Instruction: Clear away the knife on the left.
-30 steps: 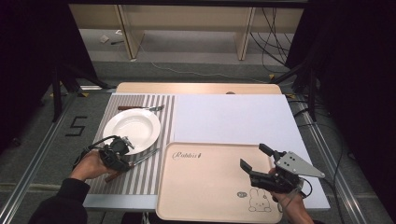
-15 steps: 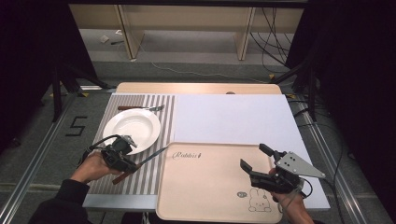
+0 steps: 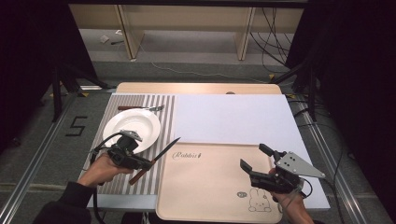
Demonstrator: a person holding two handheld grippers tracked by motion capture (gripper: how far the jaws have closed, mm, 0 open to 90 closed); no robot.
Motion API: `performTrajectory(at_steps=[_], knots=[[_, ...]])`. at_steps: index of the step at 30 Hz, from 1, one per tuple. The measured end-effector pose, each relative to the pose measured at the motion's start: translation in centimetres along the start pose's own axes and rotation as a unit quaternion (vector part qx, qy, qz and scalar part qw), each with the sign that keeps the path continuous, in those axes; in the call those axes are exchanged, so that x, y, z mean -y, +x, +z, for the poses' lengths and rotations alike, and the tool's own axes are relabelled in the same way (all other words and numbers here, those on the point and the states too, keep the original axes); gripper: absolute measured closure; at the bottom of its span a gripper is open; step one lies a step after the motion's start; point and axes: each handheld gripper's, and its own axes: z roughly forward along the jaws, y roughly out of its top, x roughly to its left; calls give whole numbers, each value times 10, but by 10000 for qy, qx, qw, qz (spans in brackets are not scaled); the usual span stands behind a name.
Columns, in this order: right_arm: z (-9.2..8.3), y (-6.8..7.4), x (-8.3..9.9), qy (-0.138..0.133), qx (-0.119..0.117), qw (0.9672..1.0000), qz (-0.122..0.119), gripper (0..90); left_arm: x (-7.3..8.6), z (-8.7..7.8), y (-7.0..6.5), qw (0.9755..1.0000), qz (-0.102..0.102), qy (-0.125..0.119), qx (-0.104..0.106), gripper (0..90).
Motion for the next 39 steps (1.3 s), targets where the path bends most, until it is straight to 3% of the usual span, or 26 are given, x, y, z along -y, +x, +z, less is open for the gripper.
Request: performTrajectory(at_steps=[3, 11, 19, 30, 33, 35, 39], knots=[[0, 0, 0, -8, 4, 10000, 3, 175, -4, 5, -10, 9999, -30, -83, -50, 769], [0, 0, 0, -8, 5, 10000, 1, 175, -11, 15, -26, 9995, -83, -289, 106, 768], [0, 0, 0, -10, 8, 10000, 1, 175, -17, 29, -43, 9992, -97, -269, 276, 768], [1, 0, 0, -7, 8, 10000, 5, 175, -21, 53, -59, 9995, 7, 121, 306, 768], [0, 0, 0, -4, 9, 10000, 9, 175, -21, 60, -61, 9993, -57, 142, 326, 768], [1, 0, 0, -4, 8, 10000, 10, 175, -19, 69, -58, 9984, -174, 209, 498, 768], [0, 0, 0, 7, 11, 10000, -4, 175, -17, 75, -54, 9979, -250, 301, 514, 768]])
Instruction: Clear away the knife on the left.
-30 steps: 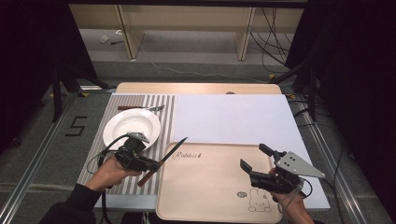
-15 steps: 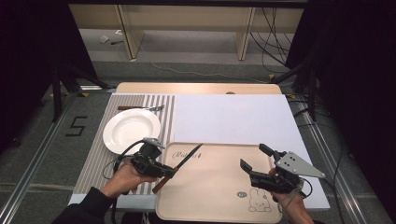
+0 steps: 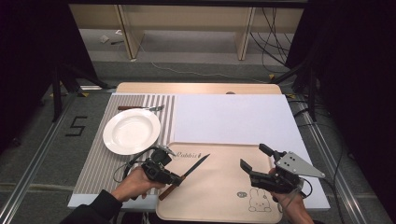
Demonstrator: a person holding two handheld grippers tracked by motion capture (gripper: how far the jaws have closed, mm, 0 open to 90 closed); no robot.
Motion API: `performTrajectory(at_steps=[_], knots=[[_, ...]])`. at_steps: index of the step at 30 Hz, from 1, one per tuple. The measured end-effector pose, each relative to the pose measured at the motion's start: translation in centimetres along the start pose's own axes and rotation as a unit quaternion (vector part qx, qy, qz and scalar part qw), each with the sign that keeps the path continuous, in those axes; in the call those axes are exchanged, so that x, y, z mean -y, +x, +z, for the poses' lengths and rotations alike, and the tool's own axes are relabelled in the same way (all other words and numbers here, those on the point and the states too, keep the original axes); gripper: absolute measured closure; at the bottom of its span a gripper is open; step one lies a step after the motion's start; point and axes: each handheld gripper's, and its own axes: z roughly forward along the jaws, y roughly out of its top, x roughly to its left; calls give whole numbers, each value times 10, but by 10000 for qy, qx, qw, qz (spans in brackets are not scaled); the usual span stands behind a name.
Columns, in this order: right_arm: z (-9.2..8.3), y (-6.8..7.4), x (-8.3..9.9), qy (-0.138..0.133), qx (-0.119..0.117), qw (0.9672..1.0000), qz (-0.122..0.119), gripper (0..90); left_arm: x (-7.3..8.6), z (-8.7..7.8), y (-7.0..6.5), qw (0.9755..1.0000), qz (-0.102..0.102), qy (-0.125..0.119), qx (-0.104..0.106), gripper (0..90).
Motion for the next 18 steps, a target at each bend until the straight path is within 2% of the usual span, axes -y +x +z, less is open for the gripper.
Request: performTrajectory(at_steps=[5, 10, 18], knots=[[0, 0, 0, -7, -4, 10000, 3, 175, 2, 8, 0, 9998, -104, 109, -99, 768], [0, 0, 0, -14, 2, 10000, 4, 175, 3, 12, 1, 9996, -193, 173, -57, 768], [0, 0, 0, -7, -4, 10000, -5, 175, 5, 17, 5, 9990, -341, 275, -113, 767]])
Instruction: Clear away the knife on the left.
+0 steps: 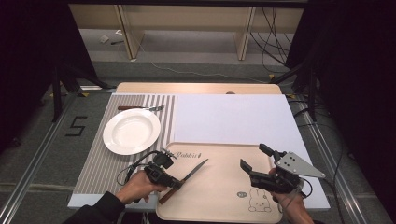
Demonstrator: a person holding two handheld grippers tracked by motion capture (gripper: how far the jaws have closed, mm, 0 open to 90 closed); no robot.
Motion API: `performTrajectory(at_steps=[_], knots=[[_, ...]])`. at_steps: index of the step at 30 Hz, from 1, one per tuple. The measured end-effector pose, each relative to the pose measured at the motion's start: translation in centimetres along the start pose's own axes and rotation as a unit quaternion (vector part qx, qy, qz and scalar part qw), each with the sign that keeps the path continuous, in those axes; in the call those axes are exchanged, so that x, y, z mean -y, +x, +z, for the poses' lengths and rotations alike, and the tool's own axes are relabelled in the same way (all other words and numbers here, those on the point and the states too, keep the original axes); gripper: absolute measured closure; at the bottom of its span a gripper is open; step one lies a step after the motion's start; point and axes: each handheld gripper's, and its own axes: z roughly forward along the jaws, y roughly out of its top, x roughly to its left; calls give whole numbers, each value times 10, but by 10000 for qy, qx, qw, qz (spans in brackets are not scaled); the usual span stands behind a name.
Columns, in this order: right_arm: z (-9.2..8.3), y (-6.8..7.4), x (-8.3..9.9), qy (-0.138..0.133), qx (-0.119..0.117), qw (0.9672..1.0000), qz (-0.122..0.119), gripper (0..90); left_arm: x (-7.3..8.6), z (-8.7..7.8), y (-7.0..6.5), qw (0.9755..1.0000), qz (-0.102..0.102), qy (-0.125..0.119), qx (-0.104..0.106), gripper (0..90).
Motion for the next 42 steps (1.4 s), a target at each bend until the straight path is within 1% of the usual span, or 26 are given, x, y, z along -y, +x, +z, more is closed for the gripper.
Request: performTrajectory(at_steps=[7, 8, 9, 10, 11, 12, 13, 14, 15, 16, 17, 18, 19, 20, 21, 22, 23, 24, 25, 26, 29, 32, 33, 37, 40, 42], knots=[[0, 0, 0, -13, -3, 10000, -8, 175, 1, 5, 0, 9999, -7, 83, -66, 751], [0, 0, 0, -10, -3, 10000, -4, 175, 0, 6, 3, 9997, 223, -31, 72, 714], [0, 0, 0, -10, -3, 10000, -4, 175, 0, 6, 3, 9997, 223, -31, 72, 647], [0, 0, 0, -8, -4, 10000, -4, 175, 0, 4, 1, 9999, 139, -58, -7, 647], [0, 0, 0, -12, -5, 10000, -9, 175, 0, 1, -2, 10000, 4, -43, -34, 538], [0, 0, 0, -13, -4, 10000, -10, 175, -1, 0, -2, 9998, 90, -148, 9, 502], [0, 0, 0, -4, -3, 10000, 2, 175, -14, -12, 21, 9734, 1965, -623, -999, 462], [0, 0, 0, -5, -2, 10000, 2, 175, -14, -13, 19, 9747, 1993, -780, -650, 416], [0, 0, 0, 0, -6, 10000, 4, 175, -14, -13, 19, 9747, 1993, -780, -650, 385], [0, 0, 0, -7, -11, 10000, 2, 175, -15, -15, 14, 9712, 2108, -1025, -431, 361], [0, 0, 0, -1, -8, 10000, -3, 175, -15, -15, 14, 9712, 2108, -1025, -431, 332], [0, 0, 0, -6, -11, 10000, 2, 176, -15, -15, 11, 9691, 2162, -1119, -404, 298], [0, 0, 0, -5, -10, 10000, 5, 175, -16, -14, 7, 9651, 2259, -1220, -513, 273], [0, 0, 0, -5, -9, 10000, 6, 175, -16, -14, 7, 9651, 2259, -1220, -513, 261], [0, 0, 0, -6, -10, 10000, 4, 175, -17, -12, 3, 9625, 2352, -1222, -573, 248], [0, 0, 0, -10, -14, 10000, -6, 175, -16, -9, 0, 9659, 2274, -1157, -432, 241], [0, 0, 0, -9, -8, 10000, -13, 176, -16, -7, -2, 9673, 2230, -1114, -462, 241], [0, 1, 0, -7, -9, 10000, -13, 175, -19, -6, 1, 9581, 2529, -1139, -720, 241], [0, 1, 0, -7, -9, 10000, -13, 175, -19, -6, 1, 9581, 2529, -1139, -720, 250], [1, 0, 0, -9, -17, 10000, -22, 175, -15, -3, -6, 9694, 2158, -1046, -517, 266], [1, 0, 0, -10, -21, 10000, -24, 175, -15, 1, -11, 9700, 2093, -1068, -623, 315], [1, 0, 0, -7, -25, 10000, -19, 175, -17, 3, -11, 9672, 2207, -1122, -572, 407], [1, 0, 0, -12, -28, 10000, -20, 175, -17, 5, -11, 9672, 2241, -1093, -491, 458], [1, 0, 0, -14, -25, 10000, -26, 175, -15, 7, -15, 9708, 2081, -1006, -642, 532], [1, 0, 0, -15, -23, 10000, -20, 175, -15, 9, -17, 9720, 2057, -975, -586, 629], [0, 1, 0, -2, -22, 10000, -6, 175, -13, 11, -18, 9744, 1930, -923, -688, 687]])
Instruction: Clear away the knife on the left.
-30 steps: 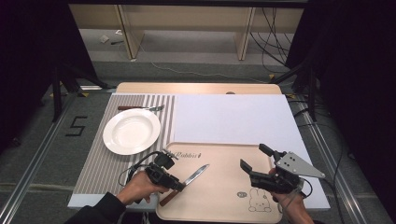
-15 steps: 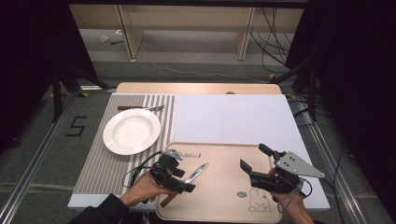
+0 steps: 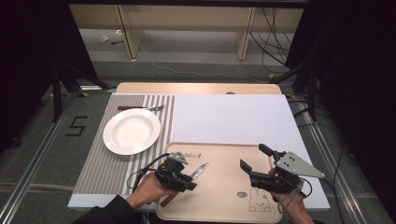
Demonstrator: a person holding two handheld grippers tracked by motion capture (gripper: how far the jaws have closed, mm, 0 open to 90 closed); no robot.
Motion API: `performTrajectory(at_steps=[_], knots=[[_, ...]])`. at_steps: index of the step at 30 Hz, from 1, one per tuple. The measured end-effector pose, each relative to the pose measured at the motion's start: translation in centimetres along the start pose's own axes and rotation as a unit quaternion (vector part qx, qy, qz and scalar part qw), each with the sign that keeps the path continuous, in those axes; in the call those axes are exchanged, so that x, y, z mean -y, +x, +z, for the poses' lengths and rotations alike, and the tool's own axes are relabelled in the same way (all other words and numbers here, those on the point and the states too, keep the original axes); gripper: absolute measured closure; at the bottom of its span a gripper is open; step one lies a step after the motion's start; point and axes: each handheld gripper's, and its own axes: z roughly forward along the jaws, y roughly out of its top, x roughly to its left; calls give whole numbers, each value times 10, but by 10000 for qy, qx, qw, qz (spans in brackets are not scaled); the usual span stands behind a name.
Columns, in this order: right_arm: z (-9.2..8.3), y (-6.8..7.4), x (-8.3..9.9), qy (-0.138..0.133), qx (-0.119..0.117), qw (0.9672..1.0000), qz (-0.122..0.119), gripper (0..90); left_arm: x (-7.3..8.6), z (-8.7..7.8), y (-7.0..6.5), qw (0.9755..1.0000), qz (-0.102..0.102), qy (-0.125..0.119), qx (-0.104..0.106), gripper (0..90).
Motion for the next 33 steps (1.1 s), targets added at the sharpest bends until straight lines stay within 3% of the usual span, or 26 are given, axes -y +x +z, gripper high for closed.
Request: performTrajectory(at_steps=[4, 6, 8, 11, 17, 25, 26, 27, 28, 29, 31, 33], knots=[[0, 0, 0, -5, 1, 10000, 1, 175, 0, 2, -3, 9998, -62, 168, -10, 820], [0, 0, 0, -9, -1, 10000, 0, 175, 0, 3, -3, 9996, -107, 232, -131, 883], [0, 0, 0, -7, -2, 10000, -7, 175, 0, 5, -3, 9995, -80, 309, -51, 896], [0, 0, 0, -3, -4, 10000, 1, 175, 1, 7, -4, 9990, -155, 399, -160, 898], [0, 0, 0, -6, -4, 10000, -4, 175, 0, 10, -6, 9987, -203, 457, -138, 898], [-1, 0, 0, -19, -7, 10000, -1, 176, 3, 10, 3, 9967, -413, 645, -249, 899], [-1, 0, 0, -18, -10, 10000, -6, 176, 5, 9, -3, 9931, -859, 677, -435, 898], [-1, 0, 0, -23, -11, 10000, -8, 175, 5, 8, -2, 9931, -852, 681, -440, 898], [-1, 0, 0, -21, -10, 10000, -8, 176, 5, 7, -5, 9893, -1162, 727, -503, 898], [-1, 0, 0, -21, -10, 10000, -8, 176, 5, 7, -5, 9893, -1162, 727, -503, 898], [-1, 0, 0, -21, -11, 10000, -3, 176, 5, 8, 1, 9936, -814, 674, -391, 898], [-1, 0, 0, -18, -13, 10000, -7, 175, 5, 7, 9, 9956, -478, 670, -444, 898]])
